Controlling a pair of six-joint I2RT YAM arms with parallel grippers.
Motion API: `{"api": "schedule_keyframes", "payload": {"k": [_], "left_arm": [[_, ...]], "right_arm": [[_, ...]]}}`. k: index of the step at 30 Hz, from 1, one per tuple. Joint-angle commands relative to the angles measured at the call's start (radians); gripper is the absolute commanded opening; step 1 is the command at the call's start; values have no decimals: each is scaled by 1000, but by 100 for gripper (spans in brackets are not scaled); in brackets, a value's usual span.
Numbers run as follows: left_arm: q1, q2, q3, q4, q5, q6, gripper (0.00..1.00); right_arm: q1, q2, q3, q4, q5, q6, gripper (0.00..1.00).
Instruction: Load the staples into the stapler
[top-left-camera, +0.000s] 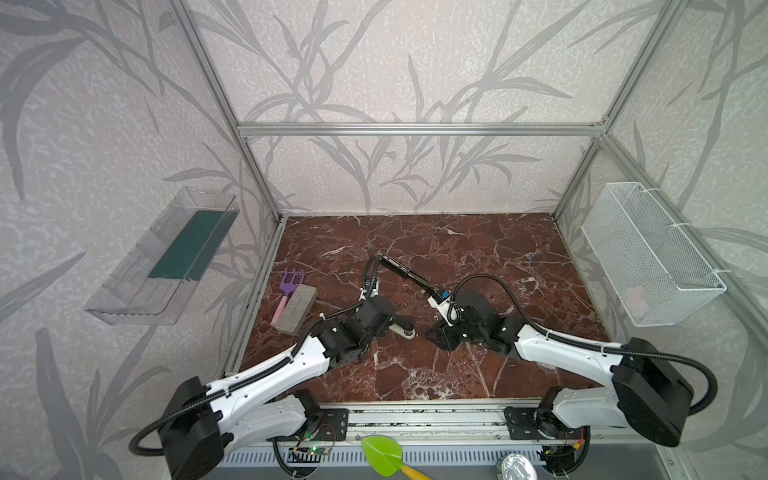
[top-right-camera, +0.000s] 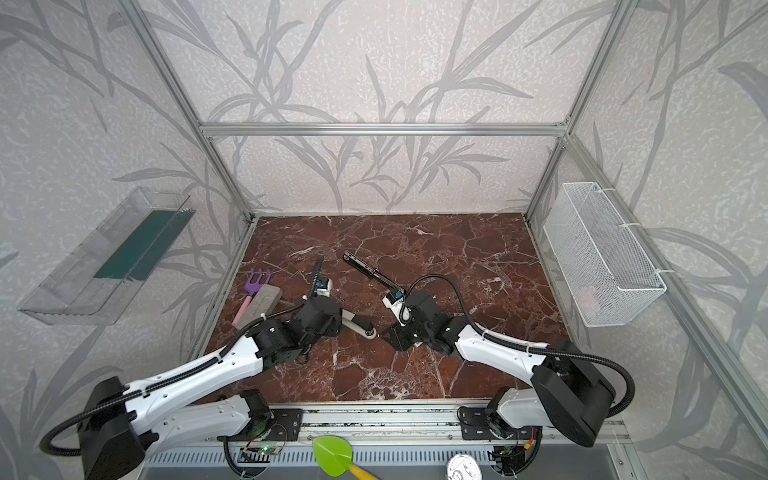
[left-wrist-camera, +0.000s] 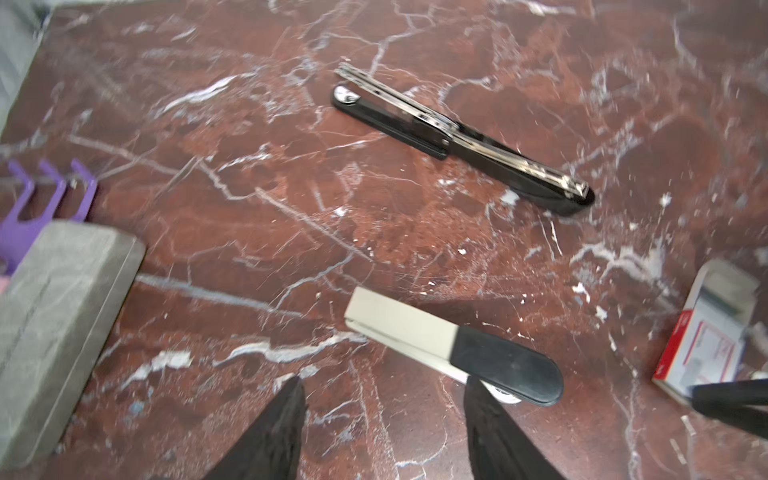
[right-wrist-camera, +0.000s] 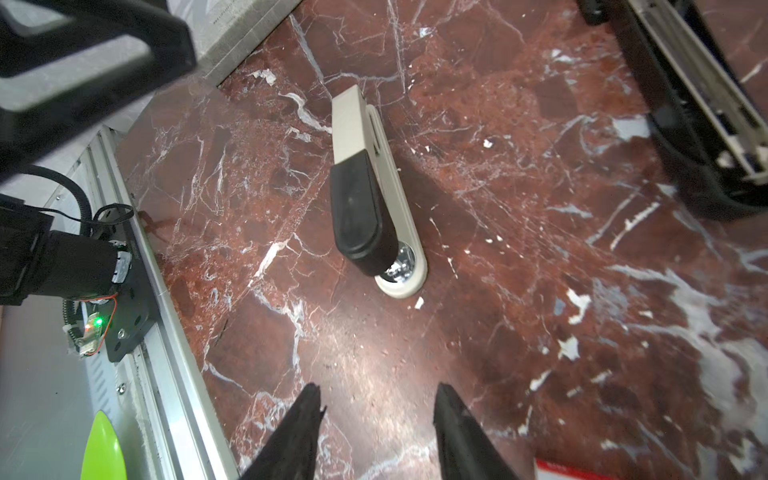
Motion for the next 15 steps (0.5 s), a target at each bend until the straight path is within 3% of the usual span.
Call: {"api": "schedule_keyframes", "payload": {"k": [1, 12, 15], "left_arm": [[68, -61, -28, -57, 62, -100, 62], [153, -91, -88, -38, 105, -124, 62], [177, -95, -88, -33, 120, -124, 62]], "right_arm": [[21, 94, 76, 29, 37, -32, 48], [57, 306, 255, 24, 25, -79, 50], [57, 371, 301, 12, 8, -92, 46]]}}
